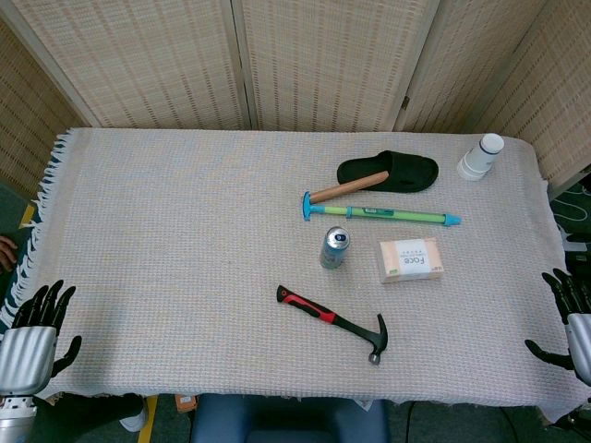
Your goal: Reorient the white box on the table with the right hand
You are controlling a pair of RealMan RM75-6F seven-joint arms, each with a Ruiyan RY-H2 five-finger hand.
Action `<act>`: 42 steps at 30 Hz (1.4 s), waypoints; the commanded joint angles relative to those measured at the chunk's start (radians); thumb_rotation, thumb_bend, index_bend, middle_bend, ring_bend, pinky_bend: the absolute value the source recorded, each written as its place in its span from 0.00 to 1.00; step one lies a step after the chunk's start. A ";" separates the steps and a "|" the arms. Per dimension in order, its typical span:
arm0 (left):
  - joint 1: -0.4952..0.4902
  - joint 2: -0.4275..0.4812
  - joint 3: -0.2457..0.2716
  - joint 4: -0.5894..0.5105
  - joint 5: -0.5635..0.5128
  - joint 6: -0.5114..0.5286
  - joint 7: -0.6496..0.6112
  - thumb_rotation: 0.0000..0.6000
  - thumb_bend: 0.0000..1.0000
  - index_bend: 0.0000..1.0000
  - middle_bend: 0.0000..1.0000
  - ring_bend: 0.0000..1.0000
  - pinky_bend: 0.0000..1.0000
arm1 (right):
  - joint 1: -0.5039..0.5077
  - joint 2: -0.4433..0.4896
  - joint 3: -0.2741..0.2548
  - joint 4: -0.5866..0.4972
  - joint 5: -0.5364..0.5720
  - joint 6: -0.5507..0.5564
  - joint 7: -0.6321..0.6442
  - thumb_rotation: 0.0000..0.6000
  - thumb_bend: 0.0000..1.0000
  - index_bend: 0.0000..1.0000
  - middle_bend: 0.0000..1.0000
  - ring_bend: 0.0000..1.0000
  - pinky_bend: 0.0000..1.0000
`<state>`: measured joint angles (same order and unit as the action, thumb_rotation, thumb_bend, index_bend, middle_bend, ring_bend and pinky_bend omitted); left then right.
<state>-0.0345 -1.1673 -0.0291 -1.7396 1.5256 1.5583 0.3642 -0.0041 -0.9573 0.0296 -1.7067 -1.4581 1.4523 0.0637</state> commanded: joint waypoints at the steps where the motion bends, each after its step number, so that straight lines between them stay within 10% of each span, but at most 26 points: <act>1: 0.001 0.001 0.001 -0.002 0.001 0.000 -0.002 1.00 0.34 0.09 0.00 0.00 0.15 | 0.001 -0.001 -0.001 -0.002 0.001 -0.003 -0.007 1.00 0.12 0.00 0.00 0.00 0.00; 10: 0.007 0.007 0.012 -0.019 0.017 0.006 -0.006 1.00 0.34 0.09 0.00 0.00 0.15 | 0.030 -0.018 0.011 -0.007 0.023 -0.043 -0.052 1.00 0.12 0.00 0.00 0.00 0.00; 19: 0.013 0.027 0.015 -0.033 0.032 0.019 -0.041 1.00 0.34 0.09 0.00 0.00 0.15 | 0.291 -0.085 0.128 0.028 0.076 -0.317 -0.155 1.00 0.11 0.00 0.00 0.00 0.00; 28: 0.019 0.044 0.010 -0.038 0.030 0.030 -0.068 1.00 0.34 0.09 0.00 0.00 0.15 | 0.565 -0.211 0.161 0.119 0.376 -0.690 -0.415 1.00 0.11 0.00 0.00 0.00 0.00; 42: 0.026 0.058 0.002 -0.042 0.026 0.042 -0.096 1.00 0.34 0.09 0.00 0.00 0.15 | 0.745 -0.342 0.111 0.224 0.653 -0.757 -0.562 1.00 0.12 0.00 0.00 0.00 0.00</act>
<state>-0.0087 -1.1094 -0.0271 -1.7813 1.5518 1.6005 0.2682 0.7329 -1.2909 0.1488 -1.4885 -0.8154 0.6968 -0.4903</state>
